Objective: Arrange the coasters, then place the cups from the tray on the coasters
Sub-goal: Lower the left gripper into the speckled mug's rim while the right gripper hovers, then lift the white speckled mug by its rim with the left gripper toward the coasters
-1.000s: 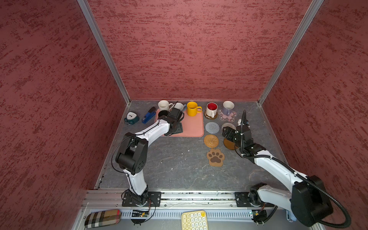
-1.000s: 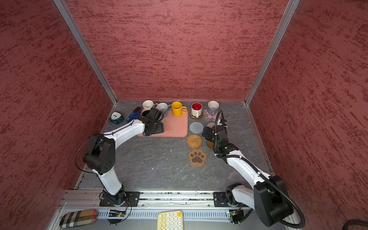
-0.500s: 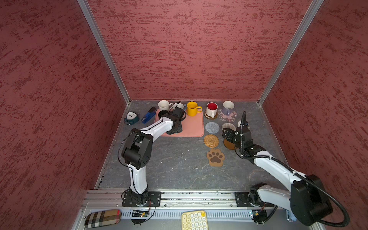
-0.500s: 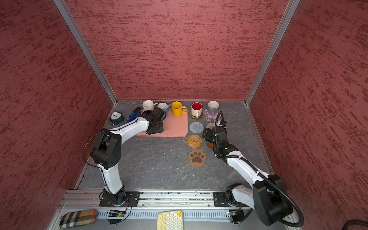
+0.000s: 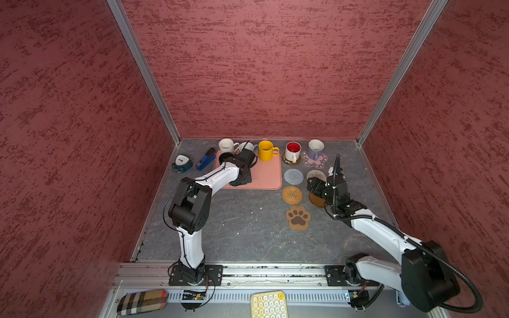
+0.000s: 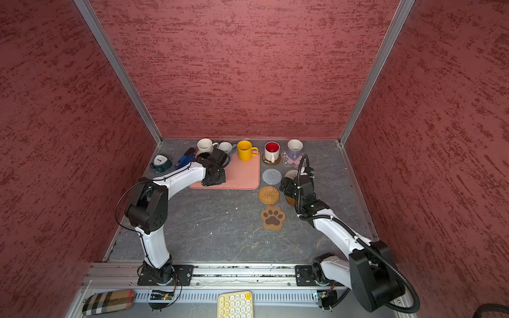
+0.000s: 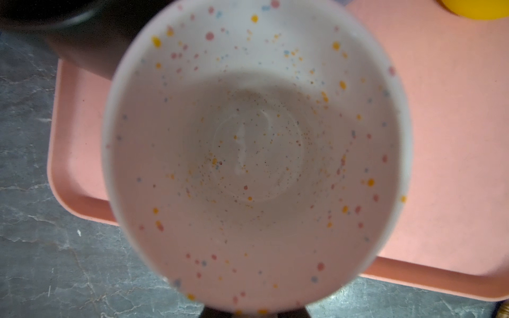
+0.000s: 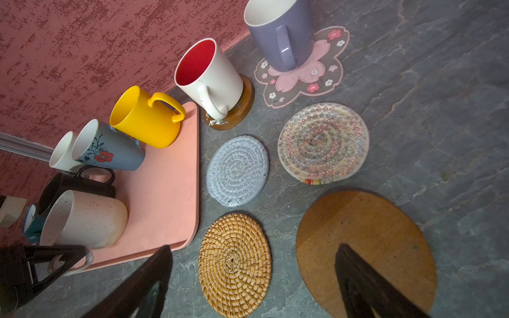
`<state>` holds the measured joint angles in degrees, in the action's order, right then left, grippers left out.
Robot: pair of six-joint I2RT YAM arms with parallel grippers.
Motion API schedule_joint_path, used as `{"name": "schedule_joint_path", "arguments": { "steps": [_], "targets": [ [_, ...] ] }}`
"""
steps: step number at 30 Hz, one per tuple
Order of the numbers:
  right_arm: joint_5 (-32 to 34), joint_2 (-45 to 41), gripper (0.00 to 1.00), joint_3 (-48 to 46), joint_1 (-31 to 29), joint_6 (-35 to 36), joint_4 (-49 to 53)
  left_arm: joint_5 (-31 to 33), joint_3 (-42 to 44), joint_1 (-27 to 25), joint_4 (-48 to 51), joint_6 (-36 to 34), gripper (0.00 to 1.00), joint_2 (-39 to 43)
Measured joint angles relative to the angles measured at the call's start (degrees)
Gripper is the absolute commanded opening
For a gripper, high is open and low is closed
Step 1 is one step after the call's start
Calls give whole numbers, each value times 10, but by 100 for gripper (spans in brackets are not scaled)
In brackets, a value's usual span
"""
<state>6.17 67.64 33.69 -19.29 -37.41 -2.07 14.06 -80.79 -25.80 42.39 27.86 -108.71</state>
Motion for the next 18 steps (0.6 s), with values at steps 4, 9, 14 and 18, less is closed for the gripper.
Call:
{"name": "schedule_joint_path", "arguments": {
  "steps": [4, 9, 14, 18],
  "targets": [
    [-19, -2, 96, -15, 2, 7, -22, -2, 0, 0, 4, -8, 0, 5],
    [-37, -19, 97, -42, 16, 8, -39, -9, -2, -7, 30, -26, 0, 18],
    [-50, -33, 98, -45, 27, 8, -53, -34, -24, -20, 50, -50, 0, 33],
    [-71, -35, 98, -43, 33, 8, -58, -49, -66, -39, 58, -75, 0, 41]
  ]
}}
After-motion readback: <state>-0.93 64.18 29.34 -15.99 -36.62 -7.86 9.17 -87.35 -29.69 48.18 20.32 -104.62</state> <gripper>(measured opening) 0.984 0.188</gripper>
